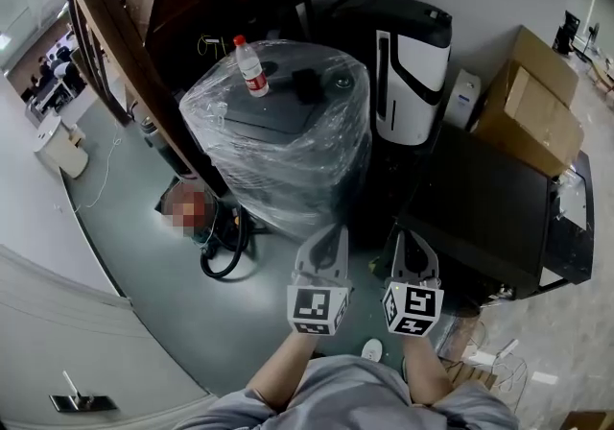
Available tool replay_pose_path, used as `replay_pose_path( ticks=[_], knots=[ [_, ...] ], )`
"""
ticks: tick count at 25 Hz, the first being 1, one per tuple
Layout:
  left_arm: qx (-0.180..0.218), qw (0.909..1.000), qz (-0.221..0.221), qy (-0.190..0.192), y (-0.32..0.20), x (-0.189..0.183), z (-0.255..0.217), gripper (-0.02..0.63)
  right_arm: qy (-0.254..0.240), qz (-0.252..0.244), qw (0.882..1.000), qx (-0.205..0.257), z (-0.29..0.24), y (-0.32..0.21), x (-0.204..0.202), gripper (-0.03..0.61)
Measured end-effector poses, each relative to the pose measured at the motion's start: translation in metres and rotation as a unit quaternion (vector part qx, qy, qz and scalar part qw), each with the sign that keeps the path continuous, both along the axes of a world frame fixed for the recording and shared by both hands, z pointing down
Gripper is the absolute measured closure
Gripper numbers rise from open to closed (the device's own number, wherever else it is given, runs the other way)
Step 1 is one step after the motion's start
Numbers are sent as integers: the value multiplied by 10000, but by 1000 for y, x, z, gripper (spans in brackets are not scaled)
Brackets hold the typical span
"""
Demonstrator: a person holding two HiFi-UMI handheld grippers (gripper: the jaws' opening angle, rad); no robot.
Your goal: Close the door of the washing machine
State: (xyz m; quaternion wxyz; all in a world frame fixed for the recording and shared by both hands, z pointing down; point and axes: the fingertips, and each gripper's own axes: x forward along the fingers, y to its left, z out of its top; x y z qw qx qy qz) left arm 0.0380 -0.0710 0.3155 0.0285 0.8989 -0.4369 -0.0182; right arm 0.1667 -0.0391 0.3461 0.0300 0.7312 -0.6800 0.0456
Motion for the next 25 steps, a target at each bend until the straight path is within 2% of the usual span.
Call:
replay_pose_path(
  ticks=[8, 25],
  knots=[
    [30, 9999, -98, 41, 0, -12, -2, 612, -74, -155, 9994, 303, -31, 2, -17, 580],
    [35, 9999, -104, 39, 3, -13, -3, 612, -10, -214, 9993, 317, -39, 6, -22, 580]
  ],
)
